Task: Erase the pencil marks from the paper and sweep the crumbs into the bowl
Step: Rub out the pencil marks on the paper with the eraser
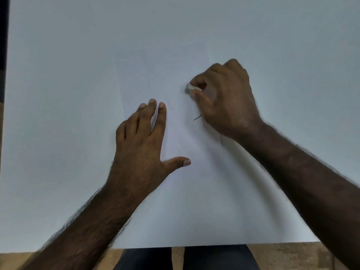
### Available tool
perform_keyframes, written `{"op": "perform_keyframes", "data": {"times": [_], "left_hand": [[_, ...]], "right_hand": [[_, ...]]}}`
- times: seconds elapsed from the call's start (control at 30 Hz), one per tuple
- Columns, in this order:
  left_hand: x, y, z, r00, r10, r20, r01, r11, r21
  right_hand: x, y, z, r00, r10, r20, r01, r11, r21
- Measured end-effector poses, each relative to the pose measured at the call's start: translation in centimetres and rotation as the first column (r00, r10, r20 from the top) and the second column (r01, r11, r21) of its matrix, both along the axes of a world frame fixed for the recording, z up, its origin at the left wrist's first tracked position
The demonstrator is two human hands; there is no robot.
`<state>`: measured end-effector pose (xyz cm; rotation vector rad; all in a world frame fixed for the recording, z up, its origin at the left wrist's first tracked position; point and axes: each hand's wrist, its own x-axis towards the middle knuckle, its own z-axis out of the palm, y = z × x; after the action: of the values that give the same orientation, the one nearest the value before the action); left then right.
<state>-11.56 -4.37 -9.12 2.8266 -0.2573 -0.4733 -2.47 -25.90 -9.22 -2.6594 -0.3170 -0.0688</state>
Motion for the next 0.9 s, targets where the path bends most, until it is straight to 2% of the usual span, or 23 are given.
{"op": "perform_keyframes", "data": {"times": [0.1,0.2,0.3,0.43,0.63,0.73,0.9], "left_hand": [[-0.3,-0.3,0.2,0.999,0.016,0.043,-0.014,0.999,-0.053],[-1.3,-1.2,0.5,0.991,-0.022,0.130,0.047,0.980,-0.194],[-2.2,-2.4,0.7,0.994,-0.037,0.104,0.063,0.961,-0.268],[-2.3,-2.7,-0.4,1.000,-0.007,0.026,0.014,0.961,-0.277],[-2.4,-2.5,-1.3,0.999,-0.012,0.040,0.022,0.965,-0.262],[-2.3,-2.4,-1.2,1.000,-0.017,0.021,0.022,0.966,-0.256],[-2.1,-2.3,-1.3,0.999,-0.036,0.012,0.038,0.975,-0.217]], "right_hand": [[-3.0,-1.5,0.7,0.999,-0.025,-0.037,0.029,0.995,0.094],[-6.0,-2.1,1.4,0.994,-0.021,-0.104,0.031,0.995,0.093],[-8.2,-2.5,2.1,0.993,-0.001,-0.122,0.010,0.997,0.073],[-11.1,-2.8,2.2,0.984,0.105,-0.142,-0.102,0.994,0.028],[-13.0,-3.1,0.9,0.963,0.242,-0.118,-0.250,0.967,-0.056],[-11.4,-2.9,0.9,0.970,0.241,-0.042,-0.245,0.963,-0.115],[-7.4,-1.8,0.3,0.990,0.130,0.046,-0.122,0.982,-0.143]]}}
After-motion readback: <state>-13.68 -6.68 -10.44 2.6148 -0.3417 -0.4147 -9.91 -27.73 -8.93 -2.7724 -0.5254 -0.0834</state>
